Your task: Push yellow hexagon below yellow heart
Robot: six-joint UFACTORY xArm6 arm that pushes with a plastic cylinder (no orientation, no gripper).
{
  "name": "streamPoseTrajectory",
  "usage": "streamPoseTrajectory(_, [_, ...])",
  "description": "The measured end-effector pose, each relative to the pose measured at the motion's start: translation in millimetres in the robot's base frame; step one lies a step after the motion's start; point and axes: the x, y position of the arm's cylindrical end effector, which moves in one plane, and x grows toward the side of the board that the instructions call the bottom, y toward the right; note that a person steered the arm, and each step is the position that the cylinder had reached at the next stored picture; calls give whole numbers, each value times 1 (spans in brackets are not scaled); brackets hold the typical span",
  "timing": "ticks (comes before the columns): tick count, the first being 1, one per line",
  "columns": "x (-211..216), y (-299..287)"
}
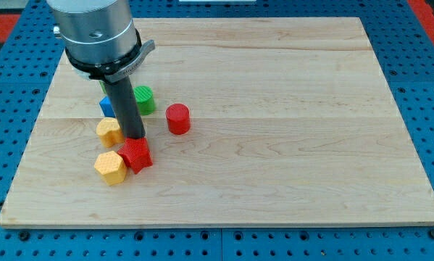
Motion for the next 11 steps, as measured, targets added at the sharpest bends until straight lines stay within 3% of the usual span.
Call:
streamPoseTrajectory(3, [2, -7])
streamPoseTrajectory(4, [4, 76])
streamPoseTrajectory(5, [36, 127])
streamPoseTrajectory(6, [111, 120])
streamPoseTrajectory(7, [121, 79])
streamPoseTrajectory(11, [80, 5])
